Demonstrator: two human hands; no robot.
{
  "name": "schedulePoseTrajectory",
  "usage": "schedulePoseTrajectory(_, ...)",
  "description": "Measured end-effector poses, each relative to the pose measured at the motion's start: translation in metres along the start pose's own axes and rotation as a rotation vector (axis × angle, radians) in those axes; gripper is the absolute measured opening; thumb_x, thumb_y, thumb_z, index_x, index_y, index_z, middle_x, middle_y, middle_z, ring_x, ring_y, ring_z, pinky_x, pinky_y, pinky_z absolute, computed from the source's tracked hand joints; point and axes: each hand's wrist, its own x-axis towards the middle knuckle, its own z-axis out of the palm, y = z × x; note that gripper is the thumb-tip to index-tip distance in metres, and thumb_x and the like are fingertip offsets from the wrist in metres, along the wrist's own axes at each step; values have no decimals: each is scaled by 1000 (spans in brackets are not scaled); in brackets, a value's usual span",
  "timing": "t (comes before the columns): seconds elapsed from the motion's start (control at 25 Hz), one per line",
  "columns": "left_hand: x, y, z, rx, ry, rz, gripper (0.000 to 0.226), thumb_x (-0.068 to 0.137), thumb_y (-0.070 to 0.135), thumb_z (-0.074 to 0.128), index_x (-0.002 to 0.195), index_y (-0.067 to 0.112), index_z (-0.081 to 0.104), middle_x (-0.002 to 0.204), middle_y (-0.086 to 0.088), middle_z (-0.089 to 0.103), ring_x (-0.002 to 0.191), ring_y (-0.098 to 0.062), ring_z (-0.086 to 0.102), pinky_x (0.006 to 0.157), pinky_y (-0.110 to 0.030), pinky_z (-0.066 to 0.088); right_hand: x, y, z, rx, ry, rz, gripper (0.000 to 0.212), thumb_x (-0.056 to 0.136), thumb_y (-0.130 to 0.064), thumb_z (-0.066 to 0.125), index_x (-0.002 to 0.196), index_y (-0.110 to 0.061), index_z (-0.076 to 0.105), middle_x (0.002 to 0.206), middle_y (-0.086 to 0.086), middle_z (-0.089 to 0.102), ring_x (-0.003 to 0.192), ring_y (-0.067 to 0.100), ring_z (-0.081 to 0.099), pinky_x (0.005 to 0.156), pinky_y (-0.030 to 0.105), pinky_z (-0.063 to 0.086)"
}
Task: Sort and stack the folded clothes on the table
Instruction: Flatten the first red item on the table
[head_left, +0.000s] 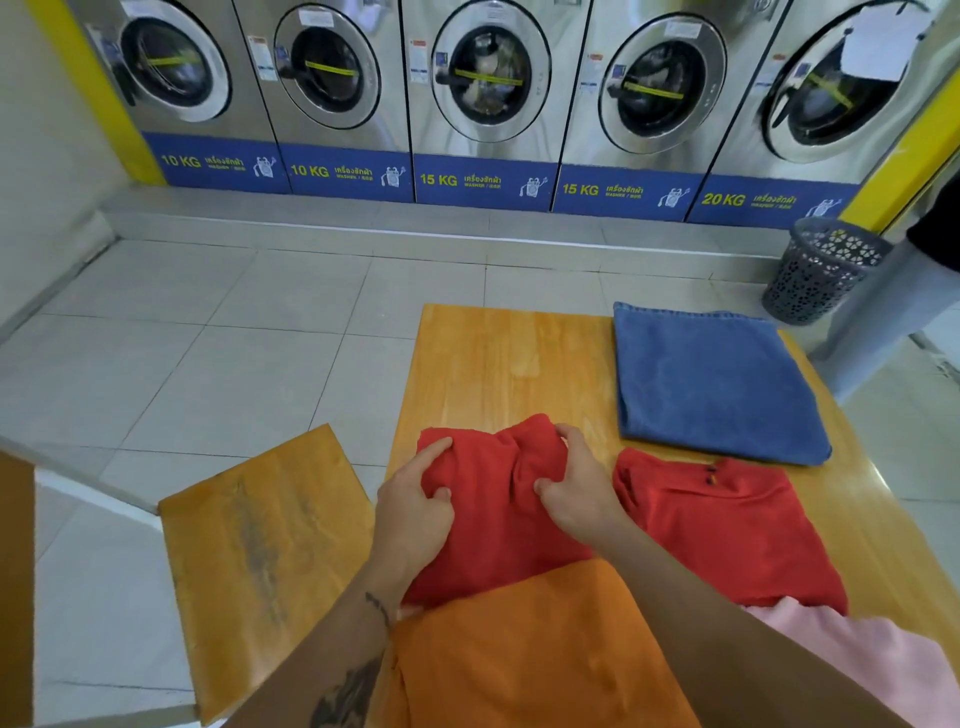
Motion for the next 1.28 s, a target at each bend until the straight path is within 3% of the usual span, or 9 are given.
schedulePoseTrajectory(0.2,90,35,-4,63,127,85,61,80,7,55,130,42,57,117,3,69,106,-17,64,101,-38,50,78,-44,-16,98,104,-115,70,82,-10,61,146,-19,33,109,-3,61,92,16,63,81,32,50)
schedulePoseTrajectory(0.4,191,53,6,180,195,92,63,82,2,52,137,34,54,130,-3,63,120,-24,57,108,-38,42,181,-61,-20,233,112,-57,70,81,-3,60,145,-18,36,109,-3,59,82,7,57,64,18,45)
schedulePoseTrajectory(0.52,236,44,20,195,197,106,63,84,0,49,139,31,52,134,-5,59,124,-24,53,110,-35,39,222,-51,-15,257,144,-75,75,81,-1,56,149,-20,29,113,0,60,86,11,60,71,25,49)
schedulePoseTrajectory(0.6,258,34,35,274,152,131,62,88,2,48,144,29,46,136,-8,53,126,-27,49,109,-36,38,240,-33,-7,116,177,-126,75,84,-4,54,150,-26,27,119,3,56,97,17,57,85,32,49)
schedulePoseTrajectory(0.68,270,19,49,493,114,186,59,92,9,44,148,29,39,143,-10,42,130,-30,42,108,-43,37,249,-12,7,-306,252,-161,62,90,-20,50,149,-31,34,132,10,47,114,26,47,99,39,40)
schedulePoseTrajectory(0.76,277,3,57,717,147,281,56,95,18,39,150,29,36,158,-11,25,140,-32,28,111,-51,31,251,3,17,-548,352,-139,56,93,-33,44,148,-35,37,144,13,38,127,32,37,105,46,31)
schedulePoseTrajectory(0.96,292,0,53,917,86,364,56,94,27,32,150,28,34,164,-9,15,149,-32,14,115,-58,22,250,4,20,-615,309,-38,57,97,-38,34,152,-37,25,154,14,27,137,34,28,109,50,23)
schedulePoseTrajectory(1.12,274,18,41,792,61,232,52,95,27,43,147,29,40,162,-13,16,147,-32,20,117,-53,23,245,-2,-12,-468,61,-49,58,99,-39,37,154,-38,19,158,14,21,142,37,25,115,51,24)
schedulePoseTrajectory(1.28,215,34,29,538,155,228,46,87,12,50,131,20,58,148,-7,41,133,-28,42,110,-42,35,199,0,-40,-198,71,-159,57,97,-26,51,151,-25,34,147,9,38,132,27,44,105,33,36)
